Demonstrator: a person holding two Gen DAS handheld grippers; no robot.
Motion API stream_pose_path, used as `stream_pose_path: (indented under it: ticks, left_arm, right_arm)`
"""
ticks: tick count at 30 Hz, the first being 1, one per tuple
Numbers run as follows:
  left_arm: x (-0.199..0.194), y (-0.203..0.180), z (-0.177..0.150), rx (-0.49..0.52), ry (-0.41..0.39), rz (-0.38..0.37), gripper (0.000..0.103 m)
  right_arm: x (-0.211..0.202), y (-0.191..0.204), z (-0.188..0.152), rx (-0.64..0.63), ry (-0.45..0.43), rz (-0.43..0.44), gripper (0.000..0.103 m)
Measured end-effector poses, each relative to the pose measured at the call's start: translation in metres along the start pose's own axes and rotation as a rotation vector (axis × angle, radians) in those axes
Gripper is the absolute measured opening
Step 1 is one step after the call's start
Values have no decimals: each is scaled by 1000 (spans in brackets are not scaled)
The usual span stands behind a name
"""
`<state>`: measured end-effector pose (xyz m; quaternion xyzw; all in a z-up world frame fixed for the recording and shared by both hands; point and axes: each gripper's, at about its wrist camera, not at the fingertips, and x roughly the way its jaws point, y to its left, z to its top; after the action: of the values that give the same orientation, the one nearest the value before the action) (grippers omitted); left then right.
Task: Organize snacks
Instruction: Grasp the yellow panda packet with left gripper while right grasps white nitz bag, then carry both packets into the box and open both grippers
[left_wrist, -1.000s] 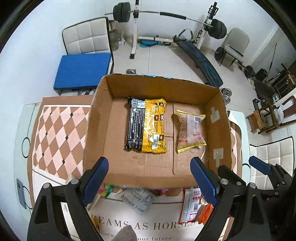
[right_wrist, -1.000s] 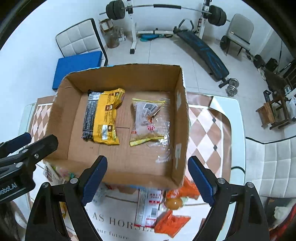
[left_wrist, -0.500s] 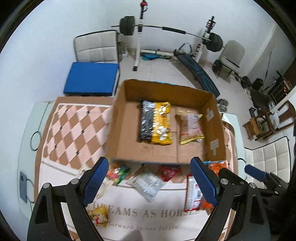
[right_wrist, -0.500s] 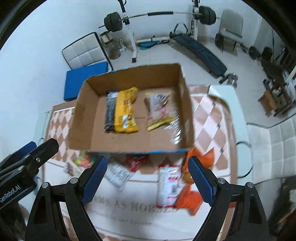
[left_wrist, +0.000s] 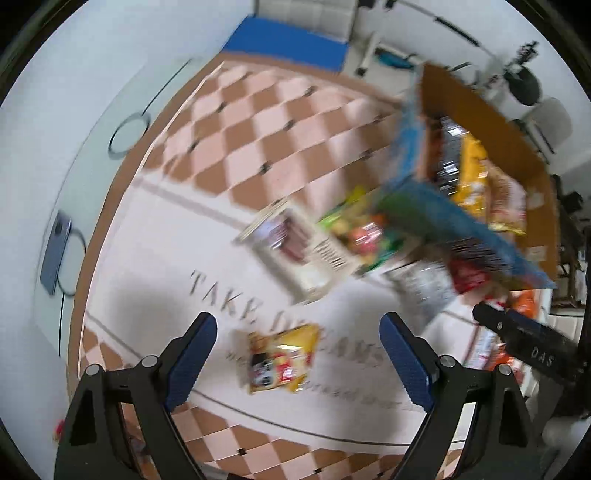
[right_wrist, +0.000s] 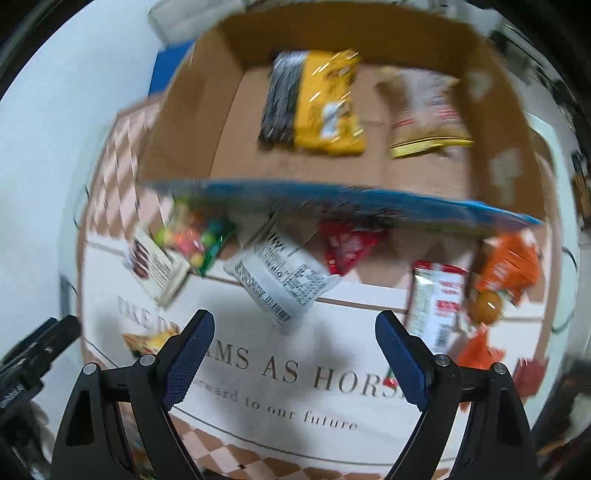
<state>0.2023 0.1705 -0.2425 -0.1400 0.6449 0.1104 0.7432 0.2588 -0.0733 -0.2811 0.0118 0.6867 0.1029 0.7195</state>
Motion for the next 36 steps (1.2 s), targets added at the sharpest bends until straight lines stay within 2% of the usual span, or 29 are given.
stream_pose_path:
  ticks: [3, 8, 13, 18, 22, 24, 26, 27, 28, 30, 31, 35, 36]
  left_arm:
    - [27, 15, -9, -24, 63, 21, 91]
    - [64, 35, -25, -97, 154, 8, 91]
    - [84, 53, -46, -253, 232, -24, 91]
    - [92, 74, -66, -495, 305, -144, 90]
    - [110, 82, -66, -608, 372, -236, 90]
    - [116, 84, -64, -656, 380, -257, 90]
    - [121, 90, -63, -704, 378, -261, 90]
    - [123, 92, -61, -720, 376, -265, 86]
    - [125, 93, -58, -724, 375, -256, 81]
    - [128, 94, -52, -710, 371, -228, 80]
    - [129, 92, -50, -697, 365, -210, 73]
    - [138, 77, -37, -564, 370, -136, 57]
    - [140, 70, -35, -506, 371, -111, 49]
  right_arm:
    - [32, 13, 12, -83, 47, -57, 91]
    - [76, 33, 27, -205, 99, -156, 91]
    - [107, 42, 32, -254, 149, -207, 91]
    - [115, 39, 24, -210, 146, -200, 83]
    - [117, 32, 10, -154, 186, -173, 81]
    - [118, 30, 2, -120, 224, -163, 82]
    - [120, 26, -5, -83, 264, -113, 82]
    - [123, 24, -7, -61, 298, -81, 82]
    - [125, 22, -10, -46, 323, -64, 82]
    - [127, 17, -13, -21, 338, -35, 82]
    - [127, 14, -13, -16, 330, -33, 82]
    - [128, 7, -11, -14, 326, -40, 82]
    - [128, 5, -11, -23, 324, -48, 82]
